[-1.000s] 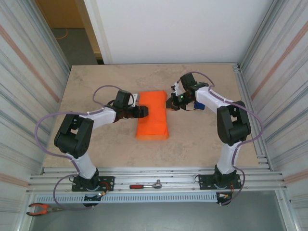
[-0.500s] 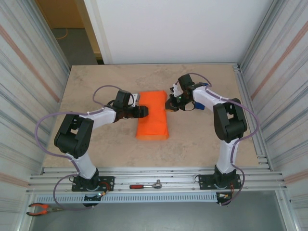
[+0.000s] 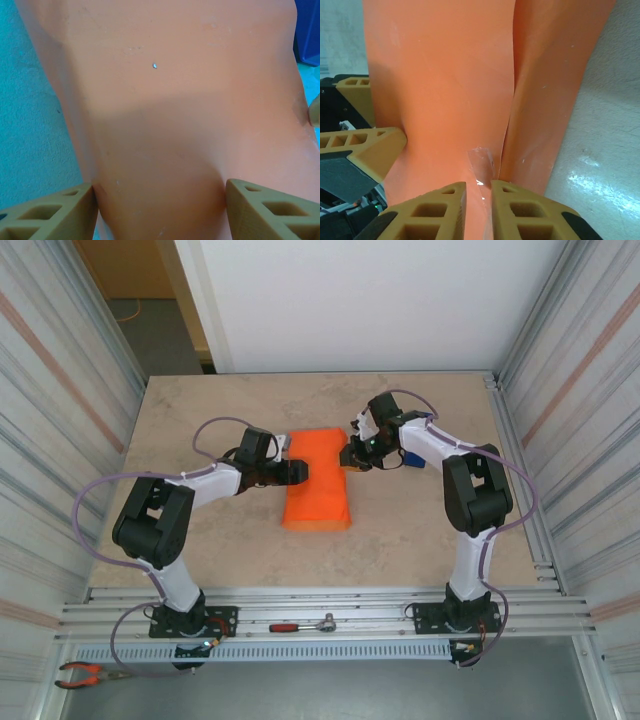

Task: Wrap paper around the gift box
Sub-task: Wrap the gift box with the wrapping paper.

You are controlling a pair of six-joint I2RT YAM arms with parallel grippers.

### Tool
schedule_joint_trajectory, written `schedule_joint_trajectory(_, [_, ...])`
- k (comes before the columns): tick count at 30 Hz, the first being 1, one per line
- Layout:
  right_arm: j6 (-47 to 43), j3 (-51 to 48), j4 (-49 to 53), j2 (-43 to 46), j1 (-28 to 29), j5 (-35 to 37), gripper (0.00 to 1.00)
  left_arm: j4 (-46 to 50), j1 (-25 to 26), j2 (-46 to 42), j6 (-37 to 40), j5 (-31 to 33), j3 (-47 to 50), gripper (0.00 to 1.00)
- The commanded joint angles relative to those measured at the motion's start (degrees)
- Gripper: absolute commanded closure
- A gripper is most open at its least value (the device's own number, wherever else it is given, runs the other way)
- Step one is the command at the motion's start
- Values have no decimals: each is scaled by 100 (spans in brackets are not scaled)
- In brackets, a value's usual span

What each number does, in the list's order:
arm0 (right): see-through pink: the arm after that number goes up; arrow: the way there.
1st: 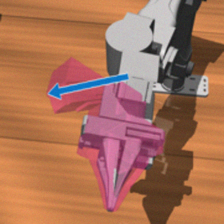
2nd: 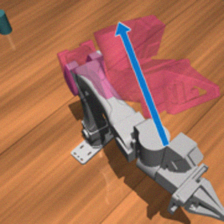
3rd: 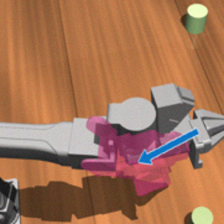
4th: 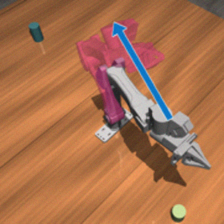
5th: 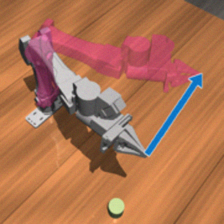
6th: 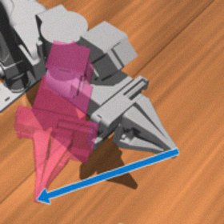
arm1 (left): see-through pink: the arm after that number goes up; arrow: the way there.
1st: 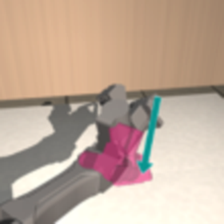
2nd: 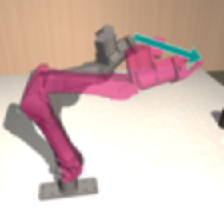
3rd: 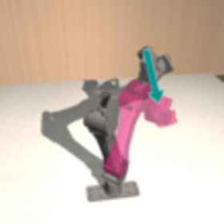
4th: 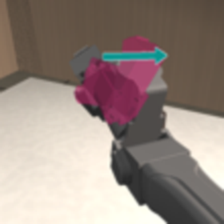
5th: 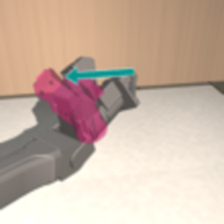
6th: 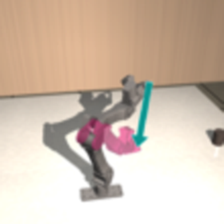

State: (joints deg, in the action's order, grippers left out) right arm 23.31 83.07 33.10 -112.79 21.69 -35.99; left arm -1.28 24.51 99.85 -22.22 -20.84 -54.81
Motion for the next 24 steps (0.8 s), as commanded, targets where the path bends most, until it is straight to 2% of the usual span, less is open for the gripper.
schedule_joint_trajectory(1, [-72, 93, 206, 67, -23, 268, 78, 1025, 163, 291, 305, 425, 216, 34])
schedule_joint_trajectory(24, [63, -373, -133, 223, -215, 169, 67, 1057, 167, 318, 299, 432, 234, 34])
